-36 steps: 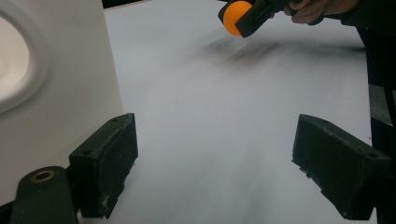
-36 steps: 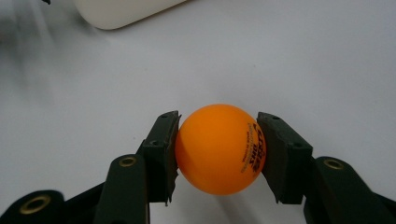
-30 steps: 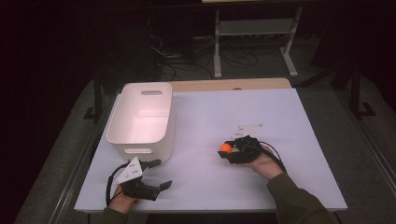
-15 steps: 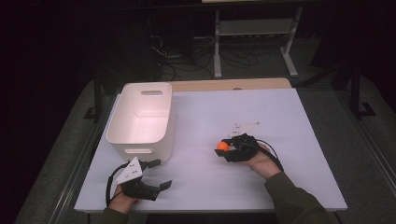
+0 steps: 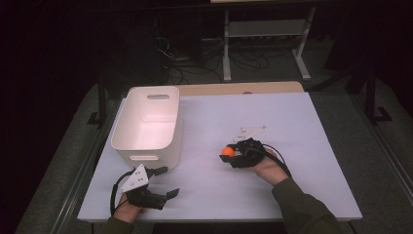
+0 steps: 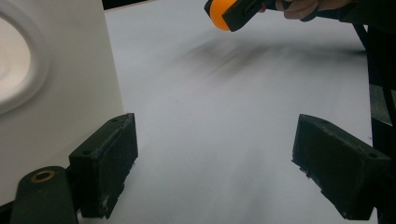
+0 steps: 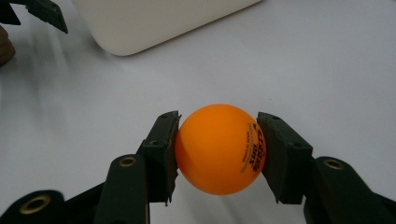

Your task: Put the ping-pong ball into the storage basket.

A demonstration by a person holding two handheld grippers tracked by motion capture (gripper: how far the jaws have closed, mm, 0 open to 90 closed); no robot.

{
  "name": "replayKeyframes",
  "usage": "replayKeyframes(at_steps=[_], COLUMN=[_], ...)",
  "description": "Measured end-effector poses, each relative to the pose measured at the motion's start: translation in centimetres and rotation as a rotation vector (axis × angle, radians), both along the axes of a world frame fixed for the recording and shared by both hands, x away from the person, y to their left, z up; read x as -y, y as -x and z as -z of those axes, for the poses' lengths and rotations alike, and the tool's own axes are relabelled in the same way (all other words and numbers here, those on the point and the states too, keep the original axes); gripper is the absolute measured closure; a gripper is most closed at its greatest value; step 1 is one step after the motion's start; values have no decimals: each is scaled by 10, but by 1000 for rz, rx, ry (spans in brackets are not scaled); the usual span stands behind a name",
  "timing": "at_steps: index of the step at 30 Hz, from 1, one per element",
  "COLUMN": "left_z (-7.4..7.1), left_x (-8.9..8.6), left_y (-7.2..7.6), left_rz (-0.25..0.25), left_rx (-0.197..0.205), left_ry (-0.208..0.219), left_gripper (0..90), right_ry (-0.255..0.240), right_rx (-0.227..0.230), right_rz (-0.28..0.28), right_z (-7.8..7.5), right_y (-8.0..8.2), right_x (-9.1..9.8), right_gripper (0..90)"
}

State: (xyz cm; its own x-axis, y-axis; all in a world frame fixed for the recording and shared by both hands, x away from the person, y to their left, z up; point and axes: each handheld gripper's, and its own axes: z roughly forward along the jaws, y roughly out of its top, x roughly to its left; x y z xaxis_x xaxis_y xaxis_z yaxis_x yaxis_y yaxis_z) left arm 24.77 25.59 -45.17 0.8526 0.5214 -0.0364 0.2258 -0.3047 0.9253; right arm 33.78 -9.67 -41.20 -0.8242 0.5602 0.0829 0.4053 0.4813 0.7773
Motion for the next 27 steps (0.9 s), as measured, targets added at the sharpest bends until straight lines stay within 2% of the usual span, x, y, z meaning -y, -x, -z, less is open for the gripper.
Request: replayKeyframes(at_steps=[18, 27], left_z=[0, 0], left_x=[1, 1], left_y=[0, 0], left_rz=[2, 0], left_rx=[3, 5], left_ry=[-7, -10], left_gripper=[140, 140], right_ry=[-34, -23], right_rx=[-1, -10], right_rz=[-17, -30], right_z=[-5, -2], right_y=[-8, -9], right_x=[-13, -25], right_gripper=[493, 493])
